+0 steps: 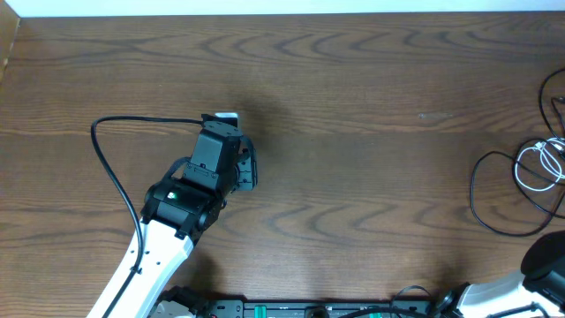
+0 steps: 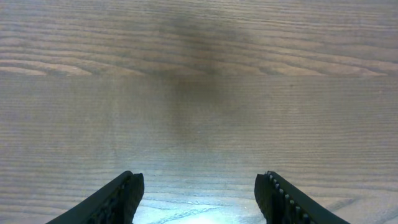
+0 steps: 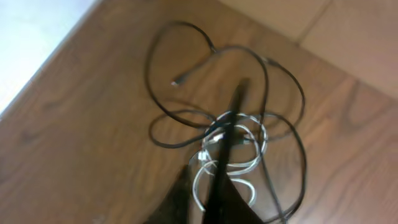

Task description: Untangle cables

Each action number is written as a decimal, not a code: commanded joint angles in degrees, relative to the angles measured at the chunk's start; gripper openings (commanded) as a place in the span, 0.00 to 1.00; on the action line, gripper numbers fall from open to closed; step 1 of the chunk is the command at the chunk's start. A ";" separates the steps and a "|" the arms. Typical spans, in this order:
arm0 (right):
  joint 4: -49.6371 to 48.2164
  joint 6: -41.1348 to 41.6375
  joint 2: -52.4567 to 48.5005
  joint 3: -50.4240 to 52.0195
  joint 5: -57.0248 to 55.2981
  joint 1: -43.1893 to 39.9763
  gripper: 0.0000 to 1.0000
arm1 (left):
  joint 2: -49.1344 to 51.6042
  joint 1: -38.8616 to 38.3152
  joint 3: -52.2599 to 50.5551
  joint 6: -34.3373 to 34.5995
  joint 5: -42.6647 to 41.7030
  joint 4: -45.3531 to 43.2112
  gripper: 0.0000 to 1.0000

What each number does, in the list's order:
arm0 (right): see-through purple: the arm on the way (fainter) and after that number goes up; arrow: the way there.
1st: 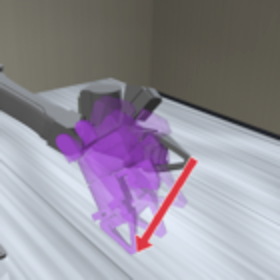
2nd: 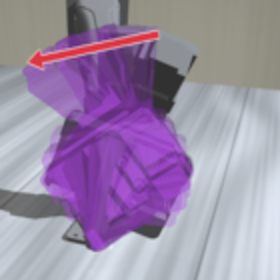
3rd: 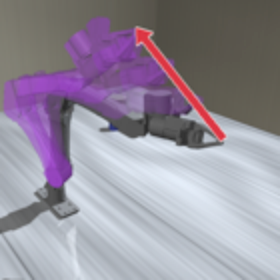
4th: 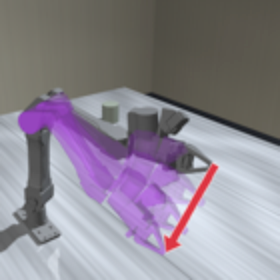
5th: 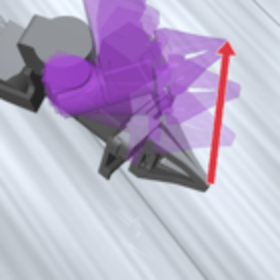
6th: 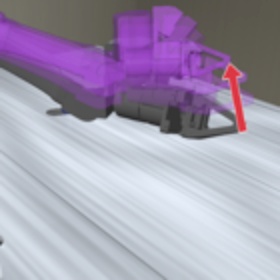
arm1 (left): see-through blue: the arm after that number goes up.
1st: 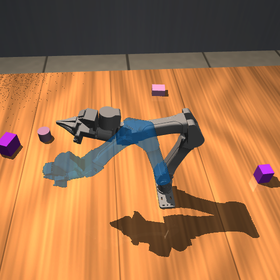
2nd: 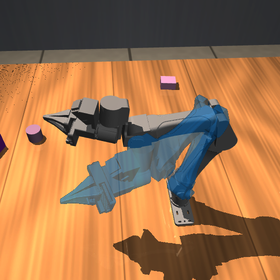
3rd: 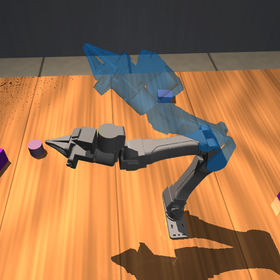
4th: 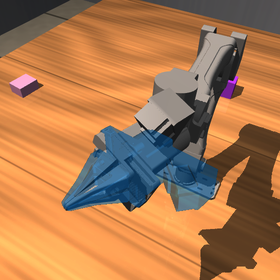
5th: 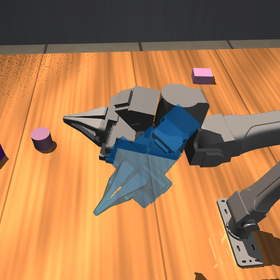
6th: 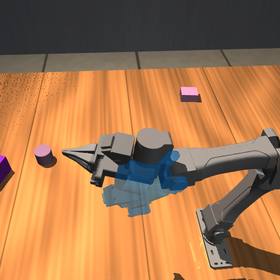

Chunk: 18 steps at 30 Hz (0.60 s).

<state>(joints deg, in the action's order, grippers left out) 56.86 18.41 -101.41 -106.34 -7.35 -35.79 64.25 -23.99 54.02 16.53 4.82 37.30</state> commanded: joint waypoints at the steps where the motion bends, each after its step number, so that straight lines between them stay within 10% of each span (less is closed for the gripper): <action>1: 1.01 -0.48 -0.52 0.17 -1.90 0.20 0.45 | 0.22 0.35 0.63 0.33 0.11 0.20 0.63; 6: 4.76 -1.53 -0.59 0.17 6.58 0.22 0.66 | 0.22 0.35 0.63 0.31 0.11 0.20 0.63; 18: 19.69 -17.25 -0.61 0.20 24.90 5.42 0.72 | 1.51 0.35 0.63 0.31 0.13 -1.64 0.63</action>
<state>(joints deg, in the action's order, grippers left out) 75.44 7.20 -102.00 -106.28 13.34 -33.08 64.66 -23.99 54.04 16.51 4.82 36.25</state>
